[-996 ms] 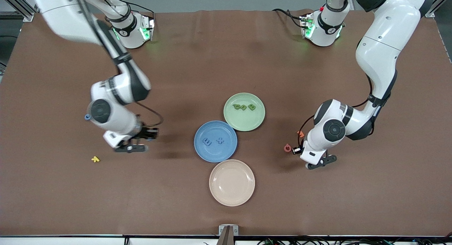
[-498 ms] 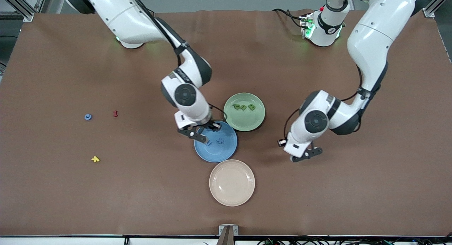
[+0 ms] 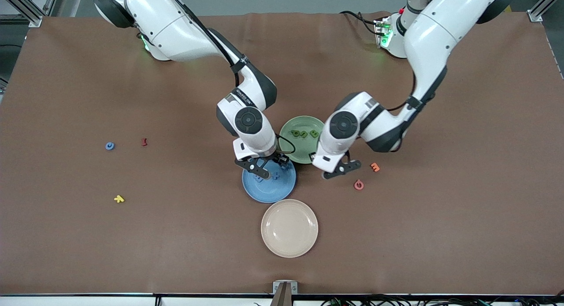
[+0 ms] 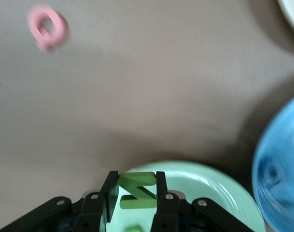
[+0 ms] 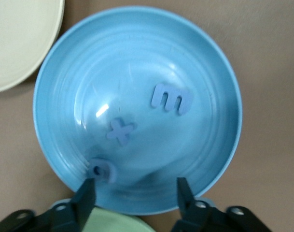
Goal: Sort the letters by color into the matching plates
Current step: 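Drop the blue e in the blue plate while the left gripper places the Z, then grasp the blue c with the right gripper while the left gripper withdraws, then drop the blue c in the blue plate while the left arm returns to rest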
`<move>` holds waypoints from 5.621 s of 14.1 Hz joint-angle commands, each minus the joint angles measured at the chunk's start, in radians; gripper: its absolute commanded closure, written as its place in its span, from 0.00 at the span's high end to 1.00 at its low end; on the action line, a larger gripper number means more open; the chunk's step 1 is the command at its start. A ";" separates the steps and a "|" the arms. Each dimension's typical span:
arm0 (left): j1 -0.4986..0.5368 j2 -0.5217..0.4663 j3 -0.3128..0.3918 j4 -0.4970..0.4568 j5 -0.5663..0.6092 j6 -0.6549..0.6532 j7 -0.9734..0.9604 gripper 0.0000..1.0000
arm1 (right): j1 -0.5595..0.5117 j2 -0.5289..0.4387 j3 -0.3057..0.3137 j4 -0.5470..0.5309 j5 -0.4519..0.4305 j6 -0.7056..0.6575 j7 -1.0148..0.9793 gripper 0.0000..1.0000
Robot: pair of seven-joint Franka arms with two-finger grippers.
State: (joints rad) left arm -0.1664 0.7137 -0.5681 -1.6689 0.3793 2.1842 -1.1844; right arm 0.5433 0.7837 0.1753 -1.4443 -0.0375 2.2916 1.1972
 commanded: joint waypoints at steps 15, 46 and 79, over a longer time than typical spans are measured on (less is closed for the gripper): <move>-0.100 0.036 0.010 0.037 0.027 0.020 -0.063 0.25 | -0.521 -0.630 -0.004 -0.793 -0.071 0.029 -0.923 1.00; 0.232 -0.089 0.001 0.025 -0.052 -0.023 0.319 0.98 | -1.114 -0.389 0.000 -0.963 -0.067 0.569 -1.757 0.00; 0.048 -0.741 0.672 0.026 -0.435 -0.501 1.200 0.99 | -0.075 -0.096 0.041 -0.107 -0.061 -0.001 0.065 1.00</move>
State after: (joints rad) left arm -0.1238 0.0045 0.1137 -1.6271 -0.0759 1.6934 0.0166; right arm 0.4577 0.6778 0.2265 -1.5802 -0.0995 2.3056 1.2471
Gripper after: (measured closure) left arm 0.004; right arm 0.203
